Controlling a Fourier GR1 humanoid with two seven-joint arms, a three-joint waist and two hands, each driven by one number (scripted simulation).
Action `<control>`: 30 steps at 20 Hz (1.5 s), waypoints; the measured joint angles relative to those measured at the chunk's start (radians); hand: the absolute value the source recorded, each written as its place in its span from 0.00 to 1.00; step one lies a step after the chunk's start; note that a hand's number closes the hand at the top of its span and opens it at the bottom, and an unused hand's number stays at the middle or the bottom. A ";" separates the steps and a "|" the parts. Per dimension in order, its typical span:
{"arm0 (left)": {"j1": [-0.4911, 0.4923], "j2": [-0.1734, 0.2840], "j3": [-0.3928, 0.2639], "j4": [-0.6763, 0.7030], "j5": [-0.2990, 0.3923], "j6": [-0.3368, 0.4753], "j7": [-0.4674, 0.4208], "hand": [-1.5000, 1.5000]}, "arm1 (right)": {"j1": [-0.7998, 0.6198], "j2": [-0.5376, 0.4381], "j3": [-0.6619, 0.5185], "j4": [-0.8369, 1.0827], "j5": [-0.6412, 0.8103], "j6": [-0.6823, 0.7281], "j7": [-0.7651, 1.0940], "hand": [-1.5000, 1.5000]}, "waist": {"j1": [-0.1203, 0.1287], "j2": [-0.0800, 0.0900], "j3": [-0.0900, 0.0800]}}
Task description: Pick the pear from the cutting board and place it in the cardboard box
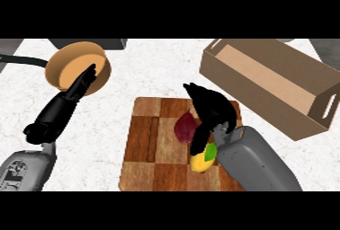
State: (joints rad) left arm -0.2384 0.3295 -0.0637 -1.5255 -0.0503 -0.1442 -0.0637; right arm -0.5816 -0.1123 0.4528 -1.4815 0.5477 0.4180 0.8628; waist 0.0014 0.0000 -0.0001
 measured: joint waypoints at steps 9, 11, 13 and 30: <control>0.025 -0.041 0.022 -0.026 -0.036 -0.023 0.003 0.50 | 0.028 0.063 -0.045 0.087 0.078 0.008 -0.093 0.00 | 0.001 0.000 0.000; 0.028 -0.041 0.035 -0.014 -0.043 -0.031 -0.013 0.50 | 0.030 0.066 -0.059 0.102 0.098 0.012 -0.101 0.00 | 0.001 0.000 0.000; 0.043 -0.041 0.048 -0.022 -0.037 -0.046 -0.019 0.50 | 0.041 0.074 -0.060 0.112 0.124 0.014 -0.100 0.00 | 0.001 0.000 0.000; 0.018 -0.072 0.087 -0.040 -0.059 -0.094 0.022 0.50 | 0.049 0.095 -0.055 0.287 0.281 -0.148 -0.386 1.00 | 0.003 -0.003 -0.001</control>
State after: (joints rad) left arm -0.2199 0.2578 0.0230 -1.5658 -0.1090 -0.2382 -0.0417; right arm -0.5323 -0.0170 0.3983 -1.1946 0.8288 0.2703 0.4768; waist 0.0045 -0.0030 -0.0009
